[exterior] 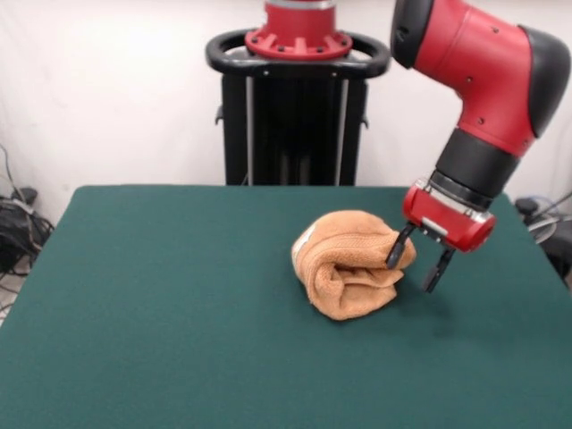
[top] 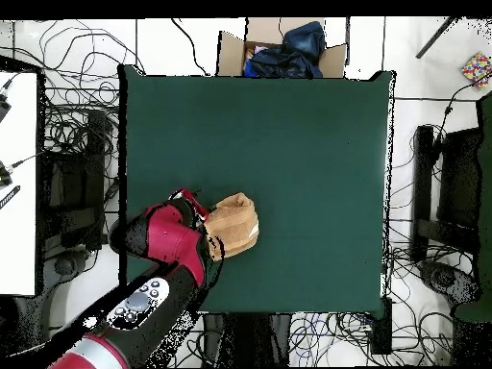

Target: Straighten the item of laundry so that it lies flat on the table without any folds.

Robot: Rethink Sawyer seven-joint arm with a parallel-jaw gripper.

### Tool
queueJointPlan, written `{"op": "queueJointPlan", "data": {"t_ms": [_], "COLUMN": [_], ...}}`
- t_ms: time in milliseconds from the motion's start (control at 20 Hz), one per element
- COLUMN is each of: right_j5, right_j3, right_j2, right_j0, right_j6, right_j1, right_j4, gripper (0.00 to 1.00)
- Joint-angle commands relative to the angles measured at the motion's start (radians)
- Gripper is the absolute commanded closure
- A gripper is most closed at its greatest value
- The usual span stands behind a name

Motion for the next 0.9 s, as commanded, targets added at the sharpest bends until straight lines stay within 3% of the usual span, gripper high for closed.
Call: {"op": "queueJointPlan", "data": {"t_ms": [50, 900], "right_j5": [0.018, 0.030], "right_j3": [-0.073, -0.105], "right_j2": [0.065, 0.074], "right_j0": [-0.014, -0.037], "right_j6": [0.083, 0.067], "right_j1": [0.020, 0.046], "right_j4": [-0.053, -0.161], "gripper": [0.00, 0.00]}}
